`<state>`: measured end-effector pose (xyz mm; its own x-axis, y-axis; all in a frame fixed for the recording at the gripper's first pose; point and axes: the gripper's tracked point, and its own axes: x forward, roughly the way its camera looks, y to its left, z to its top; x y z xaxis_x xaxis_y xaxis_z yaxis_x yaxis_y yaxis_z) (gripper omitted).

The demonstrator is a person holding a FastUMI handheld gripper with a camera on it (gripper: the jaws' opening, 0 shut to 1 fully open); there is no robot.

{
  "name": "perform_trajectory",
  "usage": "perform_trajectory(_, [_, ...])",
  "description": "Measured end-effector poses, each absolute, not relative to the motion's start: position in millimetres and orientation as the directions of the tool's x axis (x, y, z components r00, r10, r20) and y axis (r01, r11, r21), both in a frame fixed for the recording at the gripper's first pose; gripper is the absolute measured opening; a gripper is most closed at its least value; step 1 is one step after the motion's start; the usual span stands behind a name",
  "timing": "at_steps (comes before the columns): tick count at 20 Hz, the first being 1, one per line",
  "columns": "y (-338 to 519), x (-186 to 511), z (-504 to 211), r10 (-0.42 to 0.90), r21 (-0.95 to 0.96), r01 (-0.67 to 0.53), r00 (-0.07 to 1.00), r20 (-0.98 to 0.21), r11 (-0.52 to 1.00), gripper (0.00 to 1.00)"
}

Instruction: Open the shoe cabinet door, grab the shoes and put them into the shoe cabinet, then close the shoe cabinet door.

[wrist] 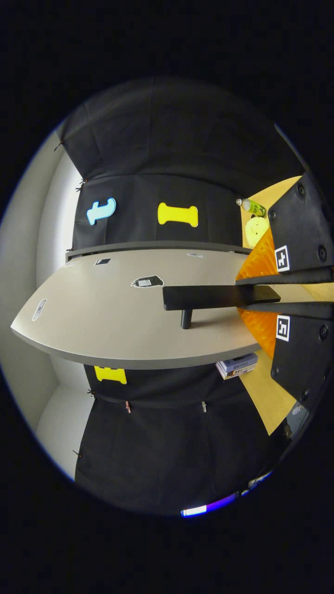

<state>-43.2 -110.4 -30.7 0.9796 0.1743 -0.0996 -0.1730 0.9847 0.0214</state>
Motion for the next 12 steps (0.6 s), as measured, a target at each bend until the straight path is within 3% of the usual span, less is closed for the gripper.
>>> perform_trajectory(8, [-157,-54,-13,-0.045,0.016,0.047,0.996,-0.075,0.999,0.19])
perform_trajectory(12, [-175,-67,4,-0.151,0.009,0.151,0.989,0.004,0.989,0.13])
